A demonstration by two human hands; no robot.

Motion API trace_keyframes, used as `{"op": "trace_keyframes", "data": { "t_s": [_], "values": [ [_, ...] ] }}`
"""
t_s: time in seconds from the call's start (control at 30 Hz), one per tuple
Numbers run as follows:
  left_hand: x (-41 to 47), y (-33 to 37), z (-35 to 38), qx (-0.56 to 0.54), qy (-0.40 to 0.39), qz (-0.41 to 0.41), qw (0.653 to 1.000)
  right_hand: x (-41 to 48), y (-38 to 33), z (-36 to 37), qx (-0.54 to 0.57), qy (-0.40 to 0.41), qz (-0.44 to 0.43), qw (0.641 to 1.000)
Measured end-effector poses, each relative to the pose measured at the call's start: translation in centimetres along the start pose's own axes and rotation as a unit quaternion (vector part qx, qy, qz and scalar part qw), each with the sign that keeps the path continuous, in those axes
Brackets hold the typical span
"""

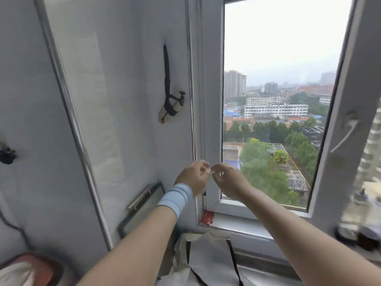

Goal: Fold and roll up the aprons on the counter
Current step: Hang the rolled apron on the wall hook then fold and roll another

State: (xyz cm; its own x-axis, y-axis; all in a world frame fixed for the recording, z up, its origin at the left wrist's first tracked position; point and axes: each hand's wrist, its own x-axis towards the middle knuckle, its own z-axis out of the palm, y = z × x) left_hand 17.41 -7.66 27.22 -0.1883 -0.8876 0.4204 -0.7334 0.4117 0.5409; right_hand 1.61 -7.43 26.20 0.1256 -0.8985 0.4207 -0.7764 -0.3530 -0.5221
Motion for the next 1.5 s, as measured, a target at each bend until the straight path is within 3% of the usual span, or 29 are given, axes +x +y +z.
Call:
{"op": "trace_keyframes", "data": {
  "t_s": [0.23, 0.53, 0.8, 0.93, 1.1, 1.23, 1.37, 1.43, 1.5],
  "values": [
    [-9.4, -0.9, 12.0, 0.019, -0.181, -0.102, 0.978, -11.3, 9.9, 5.5, -0.008, -0.189, 0.09, 0.978],
    [-20.9, -5.3, 22.5, 0.09, -0.372, -0.22, 0.897, -24.8, 18.2, 14.8, -0.078, -0.391, 0.141, 0.906],
    [-26.0, -10.7, 27.8, 0.16, -0.498, -0.214, 0.825, -32.0, 20.7, 20.9, -0.128, -0.509, 0.15, 0.838],
    [-26.9, -11.7, 29.9, 0.181, -0.537, -0.174, 0.805, -33.9, 23.9, 19.3, -0.16, -0.506, 0.163, 0.832],
    [-27.1, -9.5, 32.9, 0.148, -0.512, -0.086, 0.842, -35.8, 28.3, 14.7, -0.212, -0.449, 0.274, 0.824],
    [-27.1, -8.0, 34.1, 0.156, -0.52, -0.053, 0.838, -35.6, 28.3, 13.9, -0.327, -0.395, 0.334, 0.791],
    [-27.0, -8.3, 33.8, 0.173, -0.516, -0.051, 0.837, -35.4, 25.5, 16.6, -0.227, -0.346, 0.238, 0.879],
    [-26.8, -8.6, 33.1, 0.178, -0.511, -0.046, 0.84, -35.7, 23.4, 18.4, -0.158, -0.385, 0.192, 0.889],
    [-26.5, -8.8, 32.0, 0.177, -0.522, -0.044, 0.833, -36.3, 21.9, 19.8, -0.117, -0.427, 0.197, 0.875]
  ]
}}
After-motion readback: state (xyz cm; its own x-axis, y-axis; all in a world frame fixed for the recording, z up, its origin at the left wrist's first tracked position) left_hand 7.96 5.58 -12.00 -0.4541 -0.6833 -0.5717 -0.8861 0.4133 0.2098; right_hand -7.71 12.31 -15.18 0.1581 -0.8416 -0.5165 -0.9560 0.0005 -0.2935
